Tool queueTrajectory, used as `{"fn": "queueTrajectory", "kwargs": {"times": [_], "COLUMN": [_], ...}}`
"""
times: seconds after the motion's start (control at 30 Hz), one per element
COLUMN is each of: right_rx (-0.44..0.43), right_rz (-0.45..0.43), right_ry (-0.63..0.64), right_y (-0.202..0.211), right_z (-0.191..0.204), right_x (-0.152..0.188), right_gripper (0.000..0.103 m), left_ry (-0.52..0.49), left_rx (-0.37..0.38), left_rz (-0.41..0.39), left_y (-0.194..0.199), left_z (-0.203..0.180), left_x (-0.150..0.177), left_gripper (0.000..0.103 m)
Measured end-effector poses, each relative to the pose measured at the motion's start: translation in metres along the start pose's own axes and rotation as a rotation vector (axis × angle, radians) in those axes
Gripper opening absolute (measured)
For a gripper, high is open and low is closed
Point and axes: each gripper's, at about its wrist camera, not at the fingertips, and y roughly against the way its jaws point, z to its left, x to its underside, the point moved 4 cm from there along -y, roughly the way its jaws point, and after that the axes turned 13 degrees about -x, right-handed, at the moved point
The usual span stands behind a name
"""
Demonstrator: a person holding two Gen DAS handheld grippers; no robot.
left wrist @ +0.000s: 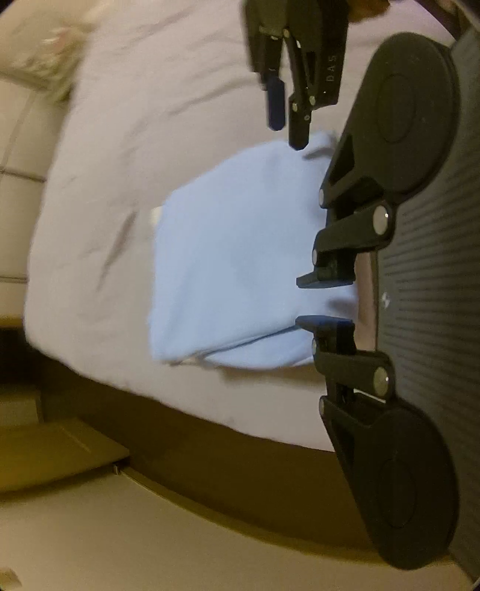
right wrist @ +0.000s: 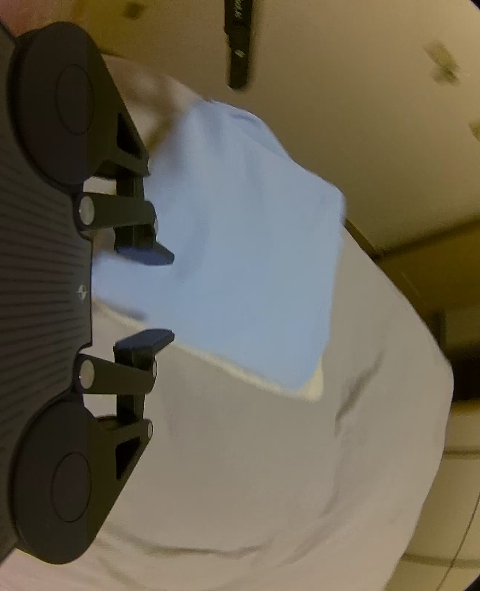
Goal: Fold clothes
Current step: 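Carry the sweatshirt with both grippers and lower it onto the cream towel, then open both grippers and square the sweatshirt on the towel stack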
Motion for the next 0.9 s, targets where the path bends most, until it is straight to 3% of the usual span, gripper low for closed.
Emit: {"fn": "queueTrajectory", "kwargs": {"times": [0.17,0.23,0.4,0.5,0.67,0.8,0.9], "right_rx": [0.027,0.044,0.080,0.060,0.008,0.005,0.032], "right_rz": [0.067,0.093,0.146,0.143,0.020,0.037,0.100], "right_ry": [0.080,0.127,0.219,0.161,0.091,0.071,0.034], "right_y": [-0.038,-0.052,-0.073,-0.065,-0.040,-0.057,-0.085], "right_z": [0.023,0.029,0.039,0.033,0.035,0.037,0.034], "right_x": [0.010,0.014,0.016,0.001,-0.039,-0.051,-0.040], "right_gripper": [0.039,0.041,0.046,0.045,0.039,0.037,0.037], "left_ry": [0.041,0.045,0.032,0.031,0.028,-0.041,-0.083], "left_rx": [0.012,0.019,0.055,0.081,0.125,0.110,0.092], "left_rz": [0.079,0.061,0.026,0.008,-0.022,0.031,0.079], "left_y": [-0.054,-0.071,-0.054,-0.038,-0.012,-0.049,-0.092], "left_z": [0.004,0.007,0.010,0.011,0.014,0.003,0.000], "left_x": [0.025,0.032,0.016,0.003,-0.019,-0.019,-0.013], "left_gripper": [0.011,0.013,0.013,0.011,0.011,0.011,0.007]}}
